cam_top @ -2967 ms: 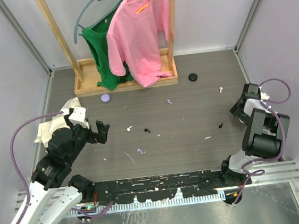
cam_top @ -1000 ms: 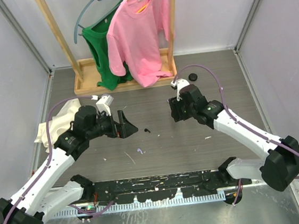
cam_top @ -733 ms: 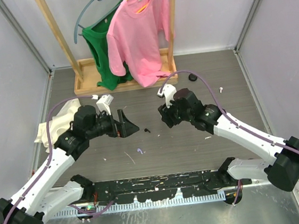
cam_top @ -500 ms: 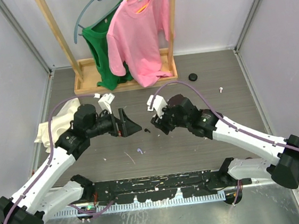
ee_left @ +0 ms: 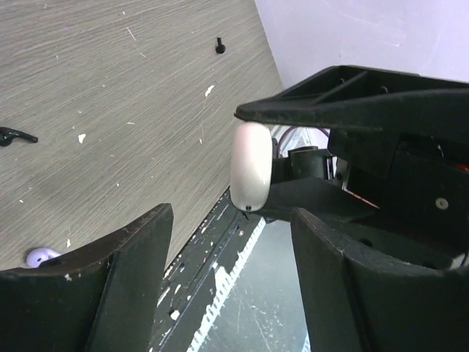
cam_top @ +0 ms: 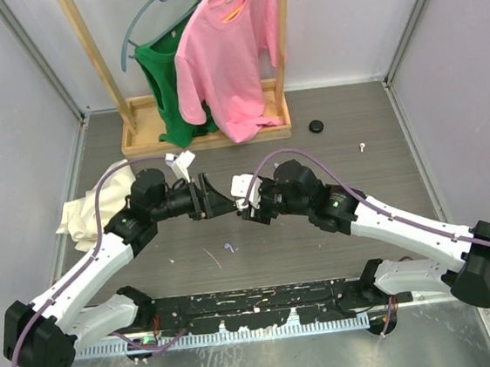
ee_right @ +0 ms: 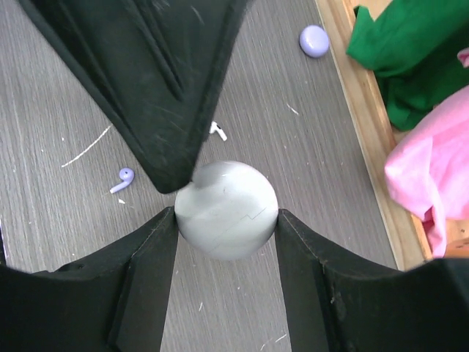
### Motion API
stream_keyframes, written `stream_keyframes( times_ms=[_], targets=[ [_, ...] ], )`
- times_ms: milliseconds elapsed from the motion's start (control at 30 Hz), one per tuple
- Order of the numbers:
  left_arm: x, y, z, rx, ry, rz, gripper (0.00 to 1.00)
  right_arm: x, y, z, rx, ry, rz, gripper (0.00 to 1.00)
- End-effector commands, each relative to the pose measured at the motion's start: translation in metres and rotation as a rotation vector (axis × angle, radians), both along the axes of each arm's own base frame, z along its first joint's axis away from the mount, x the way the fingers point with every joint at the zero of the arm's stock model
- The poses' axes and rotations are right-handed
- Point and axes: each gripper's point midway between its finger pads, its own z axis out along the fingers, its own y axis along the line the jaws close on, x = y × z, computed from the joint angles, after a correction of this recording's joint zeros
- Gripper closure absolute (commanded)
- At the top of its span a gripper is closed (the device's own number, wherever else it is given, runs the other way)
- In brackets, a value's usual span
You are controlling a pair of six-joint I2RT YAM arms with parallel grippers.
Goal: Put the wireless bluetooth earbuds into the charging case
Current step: Pick up the charging case at the center of the board.
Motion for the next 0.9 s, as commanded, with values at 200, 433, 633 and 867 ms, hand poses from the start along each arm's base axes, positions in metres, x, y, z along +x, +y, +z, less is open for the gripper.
stream_keyframes(
  times_ms=[200,433,633,867],
  targets=[
    [0.002,-0.017,0.023,-0.114,-0.022,-0.061,0.46,-0.005,0.019,0.032,0.090,-0.119,0.082,0.55],
    [-0.004,-0.027,0.015,-0.106,-0.006,-0.105,0.63,-0.005,0.021,0.033,0.097,-0.127,0.091,0.54],
    [-0.008,-0.030,0.016,-0.082,-0.054,-0.146,0.81,-0.004,0.018,0.032,0.095,-0.139,0.080,0.50],
    [-0.010,-0.025,0.016,0.046,-0.231,-0.161,0.88,-0.009,0.009,0.037,0.130,-0.135,0.058,0.38]
  ],
)
